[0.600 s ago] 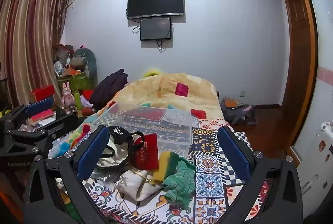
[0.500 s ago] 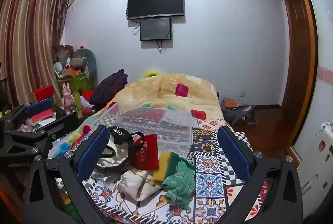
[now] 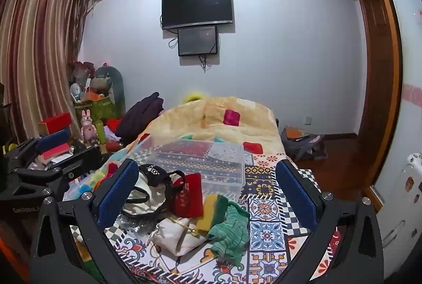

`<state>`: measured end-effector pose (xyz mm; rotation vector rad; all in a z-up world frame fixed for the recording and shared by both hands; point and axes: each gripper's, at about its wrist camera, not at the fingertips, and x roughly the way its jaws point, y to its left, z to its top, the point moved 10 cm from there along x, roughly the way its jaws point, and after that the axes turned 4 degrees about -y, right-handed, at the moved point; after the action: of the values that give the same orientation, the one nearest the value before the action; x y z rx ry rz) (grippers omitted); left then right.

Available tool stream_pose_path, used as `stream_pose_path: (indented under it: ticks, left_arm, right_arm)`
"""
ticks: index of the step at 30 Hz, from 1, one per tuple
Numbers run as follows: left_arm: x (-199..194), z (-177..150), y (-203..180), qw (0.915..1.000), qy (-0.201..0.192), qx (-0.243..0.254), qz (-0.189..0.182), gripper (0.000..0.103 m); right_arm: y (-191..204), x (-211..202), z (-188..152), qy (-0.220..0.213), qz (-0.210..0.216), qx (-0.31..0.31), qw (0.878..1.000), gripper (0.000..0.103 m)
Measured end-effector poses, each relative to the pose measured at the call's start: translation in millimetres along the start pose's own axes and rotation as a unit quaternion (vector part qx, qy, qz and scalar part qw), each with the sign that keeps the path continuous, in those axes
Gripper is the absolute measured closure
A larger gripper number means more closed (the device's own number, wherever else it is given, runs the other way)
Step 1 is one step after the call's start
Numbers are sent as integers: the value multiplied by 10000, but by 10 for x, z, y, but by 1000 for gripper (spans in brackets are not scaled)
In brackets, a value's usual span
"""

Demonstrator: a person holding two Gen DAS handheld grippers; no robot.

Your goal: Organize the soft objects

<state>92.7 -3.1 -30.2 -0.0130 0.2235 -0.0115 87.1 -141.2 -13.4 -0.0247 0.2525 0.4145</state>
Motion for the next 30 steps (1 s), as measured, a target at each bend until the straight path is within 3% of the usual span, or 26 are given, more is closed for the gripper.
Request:
stream_pose_path:
  ticks: [30]
  left_arm:
    - [-48,51,81,9998,-93,-159,55,0]
  right_arm:
    - [43,-77,53,-180,111,65,9998,0]
